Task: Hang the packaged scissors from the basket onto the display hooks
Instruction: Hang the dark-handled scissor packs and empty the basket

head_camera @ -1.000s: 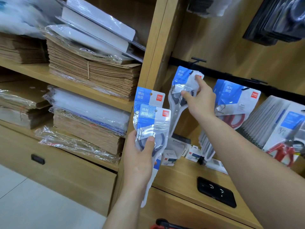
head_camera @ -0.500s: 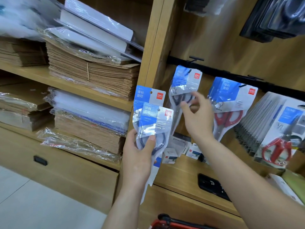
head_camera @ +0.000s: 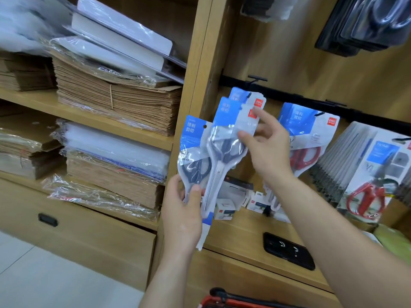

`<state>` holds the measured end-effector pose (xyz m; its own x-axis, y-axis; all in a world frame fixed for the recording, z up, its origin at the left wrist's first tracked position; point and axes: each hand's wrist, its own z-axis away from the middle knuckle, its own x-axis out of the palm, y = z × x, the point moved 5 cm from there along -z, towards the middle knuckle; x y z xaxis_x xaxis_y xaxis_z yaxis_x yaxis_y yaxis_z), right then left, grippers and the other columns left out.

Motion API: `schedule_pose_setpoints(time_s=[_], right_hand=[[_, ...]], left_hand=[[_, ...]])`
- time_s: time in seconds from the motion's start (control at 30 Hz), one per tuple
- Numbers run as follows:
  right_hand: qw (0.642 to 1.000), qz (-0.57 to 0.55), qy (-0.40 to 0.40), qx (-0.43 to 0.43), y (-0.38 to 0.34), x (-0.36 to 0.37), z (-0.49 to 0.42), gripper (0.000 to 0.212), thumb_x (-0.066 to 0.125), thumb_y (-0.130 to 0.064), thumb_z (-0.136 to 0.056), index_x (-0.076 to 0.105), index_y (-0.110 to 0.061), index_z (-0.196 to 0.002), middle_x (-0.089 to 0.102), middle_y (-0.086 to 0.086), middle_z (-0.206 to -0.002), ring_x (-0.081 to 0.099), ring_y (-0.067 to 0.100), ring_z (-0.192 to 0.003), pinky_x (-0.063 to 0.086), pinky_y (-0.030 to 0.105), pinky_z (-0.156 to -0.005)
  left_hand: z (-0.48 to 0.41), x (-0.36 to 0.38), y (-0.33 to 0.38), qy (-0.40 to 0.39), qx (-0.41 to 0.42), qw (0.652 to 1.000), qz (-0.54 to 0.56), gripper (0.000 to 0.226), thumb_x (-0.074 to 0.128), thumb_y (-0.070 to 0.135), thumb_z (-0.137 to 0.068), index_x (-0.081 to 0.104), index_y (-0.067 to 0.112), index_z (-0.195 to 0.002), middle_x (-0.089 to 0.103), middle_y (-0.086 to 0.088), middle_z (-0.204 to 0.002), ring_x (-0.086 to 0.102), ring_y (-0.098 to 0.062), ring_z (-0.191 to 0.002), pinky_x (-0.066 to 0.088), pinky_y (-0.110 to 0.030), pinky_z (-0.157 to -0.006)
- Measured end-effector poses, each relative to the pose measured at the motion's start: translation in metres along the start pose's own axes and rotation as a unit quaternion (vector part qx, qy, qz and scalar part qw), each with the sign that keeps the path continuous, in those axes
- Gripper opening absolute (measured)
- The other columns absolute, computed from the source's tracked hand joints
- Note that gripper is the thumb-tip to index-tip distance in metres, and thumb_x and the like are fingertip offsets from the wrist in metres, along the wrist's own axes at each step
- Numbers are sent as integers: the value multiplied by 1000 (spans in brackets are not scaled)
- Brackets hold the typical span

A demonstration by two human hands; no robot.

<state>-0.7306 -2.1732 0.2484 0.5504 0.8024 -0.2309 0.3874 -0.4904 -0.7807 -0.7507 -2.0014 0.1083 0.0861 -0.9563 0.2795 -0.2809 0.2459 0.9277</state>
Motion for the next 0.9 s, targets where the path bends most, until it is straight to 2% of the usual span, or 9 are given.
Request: schedule_pose_setpoints(time_s=[0.13, 0.33, 0.5, 0.57, 0.63, 0.7, 0.77, 0.83, 0.9], right_hand=[[997, 52, 38, -38, -9, -3, -37, 56, 79, -21, -90, 59, -29, -142, 70, 1, -115, 71, 17, -97, 60, 26, -83], [996, 78, 42, -18, 7, -9, -53, 63, 78, -19, -91, 54, -23, -149, 66, -10, -112, 69, 11, -103, 62, 36, -89], [994, 92, 53, -21, 13, -6, -63, 60, 76, -22, -93, 53, -21, -149, 68, -3, -126, 66, 10, -110, 51, 3, -67], [991, 126, 46, -21, 17, -2, -68, 58, 75, -24, -94, 54, -23, -148, 67, 1, -128, 66, 15, -110, 44, 2, -59], [983, 175, 58, -16, 20, 1, -68, 55, 74, -28, -95, 54, -28, -146, 62, 2, -131, 64, 16, -112, 42, 4, -66], [976, 197, 91, -20, 21, -1, -56, 51, 73, -33, -95, 54, -33, -142, 53, -1, -130, 64, 14, -107, 52, 13, -80], [983, 156, 91, -30, 21, -2, -31, 38, 68, -31, -97, 56, -35, -134, 55, -4, -122, 66, 11, -94, 59, 23, -80], [998, 68, 5, -7, 28, 6, 0, 30, 63, -25, -100, 56, -39, -126, 64, 0, -110, 70, 17, -83, 64, 42, -75], [994, -10, -105, 40, 31, 19, 32, 39, 63, -20, -101, 53, -37, -135, 66, 5, -108, 73, 21, -79, 64, 49, -69]], left_hand=[[0, -1, 0, 2, 10, 1000, -8, 23, 55, 14, -104, 60, 36, -106, 74, 9, -87, 69, -12, -65, 58, -36, -64], [-2, -4, -1, 4, 3, 1000, -3, 21, 54, 13, -104, 60, 34, -103, 73, 7, -85, 67, -12, -61, 56, -32, -63], [-2, -3, 0, -2, -7, 1000, 5, 20, 55, 15, -105, 60, 35, -105, 75, 6, -86, 68, -12, -61, 56, -32, -62], [-3, -1, 0, -6, -8, 1000, 6, 18, 55, 15, -105, 61, 32, -106, 76, 3, -87, 68, -13, -61, 58, -34, -61], [-3, 0, 0, -15, -11, 1000, 12, 16, 56, 14, -105, 62, 28, -110, 76, 0, -86, 69, -15, -59, 58, -33, -58], [-4, 0, -1, -26, -18, 999, 16, 16, 58, 14, -104, 61, 26, -113, 77, -2, -86, 70, -16, -59, 58, -30, -55], [-4, 0, -3, -32, -28, 999, 25, 15, 58, 13, -104, 61, 25, -114, 78, -2, -85, 70, -16, -59, 58, -29, -53], [-6, 1, -5, -31, -34, 998, 35, 14, 59, 12, -103, 60, 24, -111, 78, -2, -83, 69, -15, -57, 56, -28, -51], [-6, 2, -7, -29, -37, 998, 39, 13, 60, 11, -103, 60, 24, -107, 78, -3, -82, 68, -15, -55, 55, -27, -50]])
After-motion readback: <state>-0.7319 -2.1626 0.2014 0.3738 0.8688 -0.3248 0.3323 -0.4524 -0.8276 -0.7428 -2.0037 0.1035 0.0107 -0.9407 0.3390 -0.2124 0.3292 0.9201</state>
